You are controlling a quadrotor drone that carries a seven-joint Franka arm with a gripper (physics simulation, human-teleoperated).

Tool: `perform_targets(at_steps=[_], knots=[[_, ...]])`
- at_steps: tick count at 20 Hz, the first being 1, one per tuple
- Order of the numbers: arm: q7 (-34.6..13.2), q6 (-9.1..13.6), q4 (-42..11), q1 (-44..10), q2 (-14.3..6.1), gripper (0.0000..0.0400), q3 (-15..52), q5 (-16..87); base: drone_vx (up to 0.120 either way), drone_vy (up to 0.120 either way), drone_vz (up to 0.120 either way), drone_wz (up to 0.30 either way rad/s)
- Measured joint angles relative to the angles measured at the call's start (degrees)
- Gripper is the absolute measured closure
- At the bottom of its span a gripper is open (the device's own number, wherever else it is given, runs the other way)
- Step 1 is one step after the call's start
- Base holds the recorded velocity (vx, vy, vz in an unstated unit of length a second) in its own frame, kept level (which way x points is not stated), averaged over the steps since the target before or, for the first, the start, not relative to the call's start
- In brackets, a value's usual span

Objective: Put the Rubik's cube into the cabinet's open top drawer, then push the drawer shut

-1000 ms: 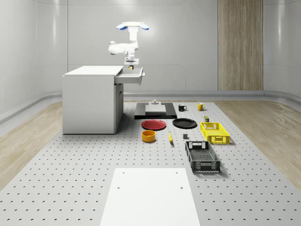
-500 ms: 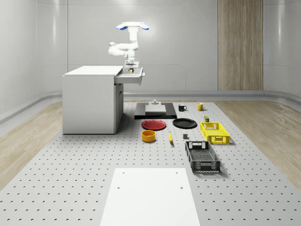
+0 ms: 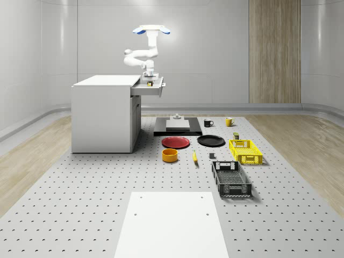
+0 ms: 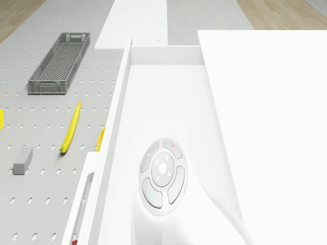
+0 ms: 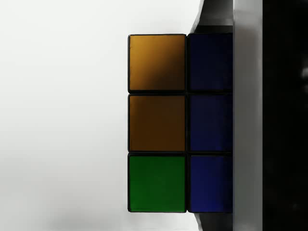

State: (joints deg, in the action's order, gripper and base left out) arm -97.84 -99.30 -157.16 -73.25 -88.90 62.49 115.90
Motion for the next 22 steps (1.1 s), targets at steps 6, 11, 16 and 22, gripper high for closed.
perform_targets(at_steps=[6, 11, 16, 22], knots=[[0.28, 1.18, -0.69, 0.73, 0.48, 0.0011, 1.22, -0.89, 0.000, 0.000, 0.000, 0.000], [0.48, 2.92, -2.13, 1.80, 0.60, 0.0003, 4.36, -3.66, 0.000, 0.000, 0.064, 0.000], [0.58, 3.87, -2.81, 2.32, 0.77, 0.0001, 6.08, -5.17, -0.112, 0.120, 0.120, 0.000], [0.64, 4.36, -3.07, 2.55, 0.95, 0.0000, 6.76, -5.74, -0.080, 0.120, 0.080, 0.000]])
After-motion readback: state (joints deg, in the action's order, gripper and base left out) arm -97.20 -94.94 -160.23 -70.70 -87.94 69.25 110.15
